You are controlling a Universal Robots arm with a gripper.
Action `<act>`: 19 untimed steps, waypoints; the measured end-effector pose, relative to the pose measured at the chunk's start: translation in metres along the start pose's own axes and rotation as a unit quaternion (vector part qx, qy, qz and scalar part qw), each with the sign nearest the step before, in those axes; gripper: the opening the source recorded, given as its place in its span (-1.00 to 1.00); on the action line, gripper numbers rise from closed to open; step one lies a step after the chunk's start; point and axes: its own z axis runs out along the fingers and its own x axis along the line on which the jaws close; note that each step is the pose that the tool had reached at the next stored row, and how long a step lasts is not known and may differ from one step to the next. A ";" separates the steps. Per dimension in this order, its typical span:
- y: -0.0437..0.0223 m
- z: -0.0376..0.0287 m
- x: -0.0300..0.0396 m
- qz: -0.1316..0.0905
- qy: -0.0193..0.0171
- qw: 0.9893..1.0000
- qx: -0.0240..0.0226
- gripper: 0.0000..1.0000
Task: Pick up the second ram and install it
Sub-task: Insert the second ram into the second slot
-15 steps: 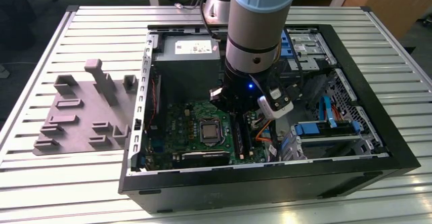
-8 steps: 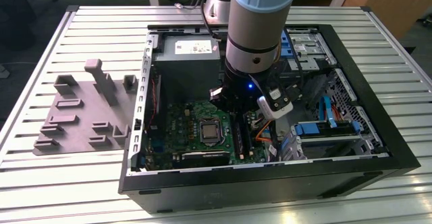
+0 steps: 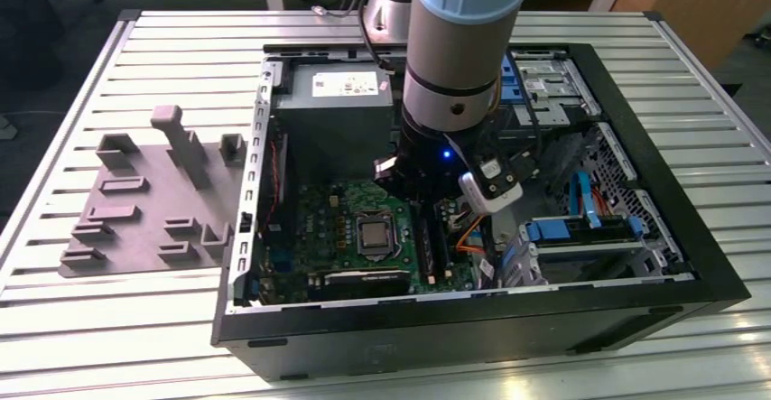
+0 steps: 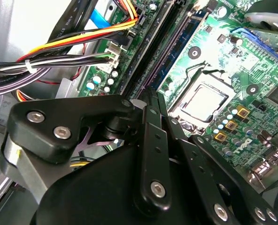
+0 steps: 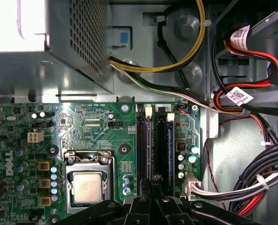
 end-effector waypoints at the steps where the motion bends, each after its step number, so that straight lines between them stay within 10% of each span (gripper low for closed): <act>1: 0.0000 0.0000 0.0000 0.000 0.000 1.000 0.000 -0.77; 19: 0.0000 0.0026 0.0000 0.000 0.000 1.000 -0.004 -0.77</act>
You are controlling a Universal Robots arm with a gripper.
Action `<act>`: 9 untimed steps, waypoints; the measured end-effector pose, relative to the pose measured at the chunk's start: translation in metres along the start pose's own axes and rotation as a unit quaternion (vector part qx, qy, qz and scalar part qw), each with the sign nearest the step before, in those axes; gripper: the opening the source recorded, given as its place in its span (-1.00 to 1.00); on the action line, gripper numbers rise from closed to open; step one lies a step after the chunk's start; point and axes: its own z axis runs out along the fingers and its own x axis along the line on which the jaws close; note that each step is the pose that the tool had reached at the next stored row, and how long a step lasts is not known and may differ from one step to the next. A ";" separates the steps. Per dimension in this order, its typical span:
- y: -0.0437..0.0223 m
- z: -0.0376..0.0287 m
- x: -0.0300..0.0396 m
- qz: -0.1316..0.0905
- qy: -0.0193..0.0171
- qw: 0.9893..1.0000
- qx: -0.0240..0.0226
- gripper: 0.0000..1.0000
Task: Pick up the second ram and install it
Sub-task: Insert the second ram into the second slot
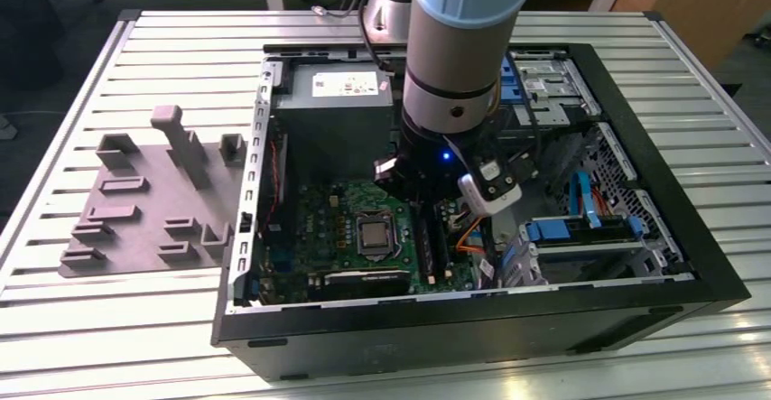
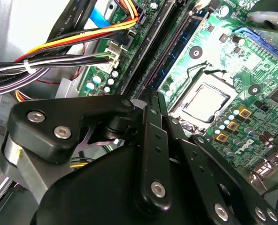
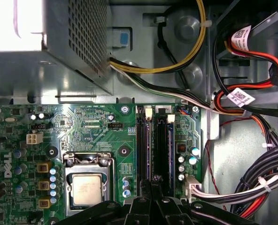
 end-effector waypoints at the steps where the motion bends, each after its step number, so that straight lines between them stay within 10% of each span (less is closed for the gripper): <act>1: 0.0000 0.0003 0.0000 0.000 0.000 1.000 0.000 -0.77; 9: 0.0000 0.0023 0.0001 0.000 0.000 1.000 0.000 -0.77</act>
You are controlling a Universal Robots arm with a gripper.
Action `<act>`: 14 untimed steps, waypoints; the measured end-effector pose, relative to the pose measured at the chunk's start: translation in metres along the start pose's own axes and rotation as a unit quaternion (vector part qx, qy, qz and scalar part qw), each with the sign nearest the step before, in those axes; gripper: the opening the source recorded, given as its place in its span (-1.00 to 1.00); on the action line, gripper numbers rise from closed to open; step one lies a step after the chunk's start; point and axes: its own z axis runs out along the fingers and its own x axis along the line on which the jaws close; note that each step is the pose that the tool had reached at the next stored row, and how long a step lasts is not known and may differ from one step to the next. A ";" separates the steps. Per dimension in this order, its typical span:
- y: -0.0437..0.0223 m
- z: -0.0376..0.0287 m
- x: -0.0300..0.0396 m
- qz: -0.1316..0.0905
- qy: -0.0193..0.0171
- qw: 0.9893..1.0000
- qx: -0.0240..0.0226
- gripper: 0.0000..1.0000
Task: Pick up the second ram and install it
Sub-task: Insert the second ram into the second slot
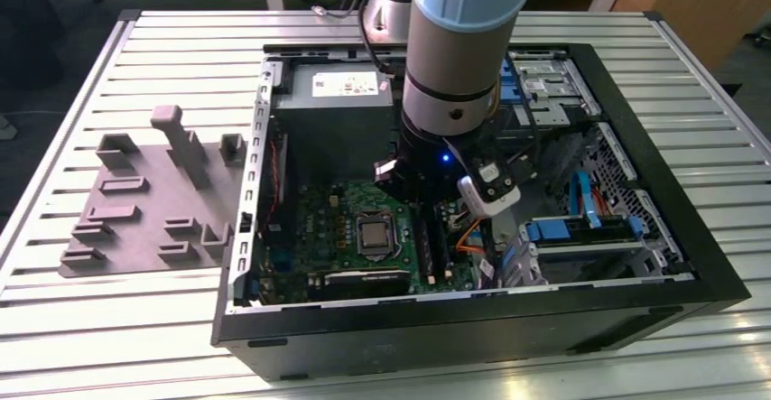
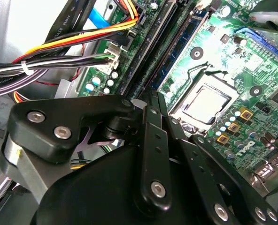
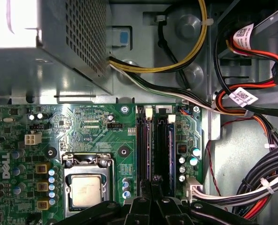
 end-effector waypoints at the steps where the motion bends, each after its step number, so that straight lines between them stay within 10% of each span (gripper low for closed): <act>1: 0.0000 0.0000 0.0000 0.000 0.000 1.000 0.000 -0.77; 14: 0.0000 0.0035 0.0000 0.000 0.000 1.000 0.000 -0.77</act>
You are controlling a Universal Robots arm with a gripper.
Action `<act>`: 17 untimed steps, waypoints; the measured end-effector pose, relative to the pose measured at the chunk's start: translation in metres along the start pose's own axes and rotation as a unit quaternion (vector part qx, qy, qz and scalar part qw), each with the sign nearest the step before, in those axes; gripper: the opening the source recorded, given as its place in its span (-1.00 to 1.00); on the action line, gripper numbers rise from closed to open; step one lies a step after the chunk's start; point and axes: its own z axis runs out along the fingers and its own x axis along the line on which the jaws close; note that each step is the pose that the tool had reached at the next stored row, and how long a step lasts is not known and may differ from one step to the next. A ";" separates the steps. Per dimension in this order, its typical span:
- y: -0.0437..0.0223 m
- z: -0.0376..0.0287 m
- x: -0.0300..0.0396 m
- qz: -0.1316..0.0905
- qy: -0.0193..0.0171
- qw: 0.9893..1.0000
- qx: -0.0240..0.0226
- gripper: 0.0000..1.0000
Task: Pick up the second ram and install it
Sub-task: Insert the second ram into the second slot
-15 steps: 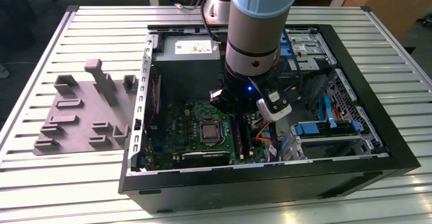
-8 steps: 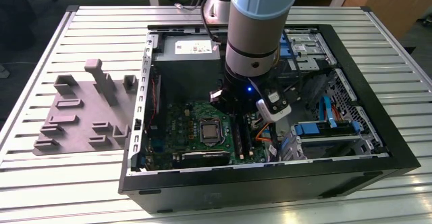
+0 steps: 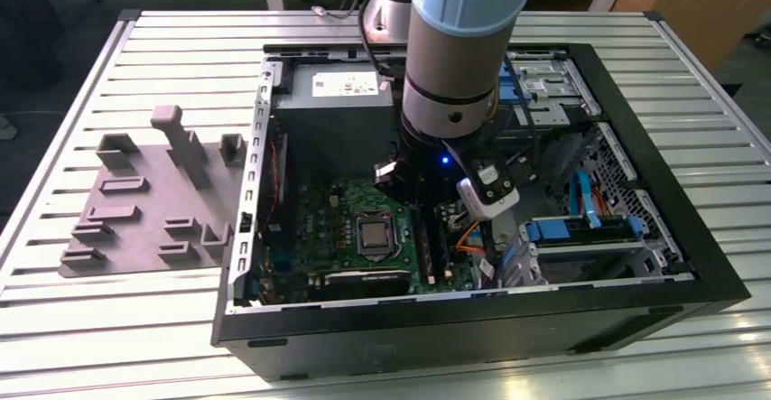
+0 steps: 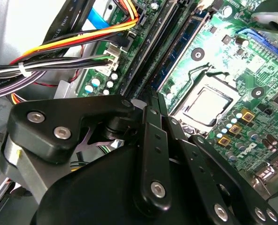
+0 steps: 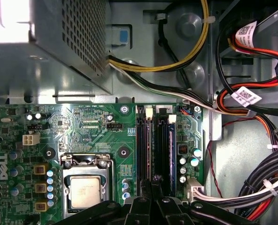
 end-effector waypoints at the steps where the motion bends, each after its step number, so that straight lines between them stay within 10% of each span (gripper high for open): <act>1: 0.0000 0.0003 0.0000 0.000 0.000 1.000 0.000 -0.77; 17: 0.0000 -0.0010 0.0000 0.000 0.000 1.000 0.000 -0.62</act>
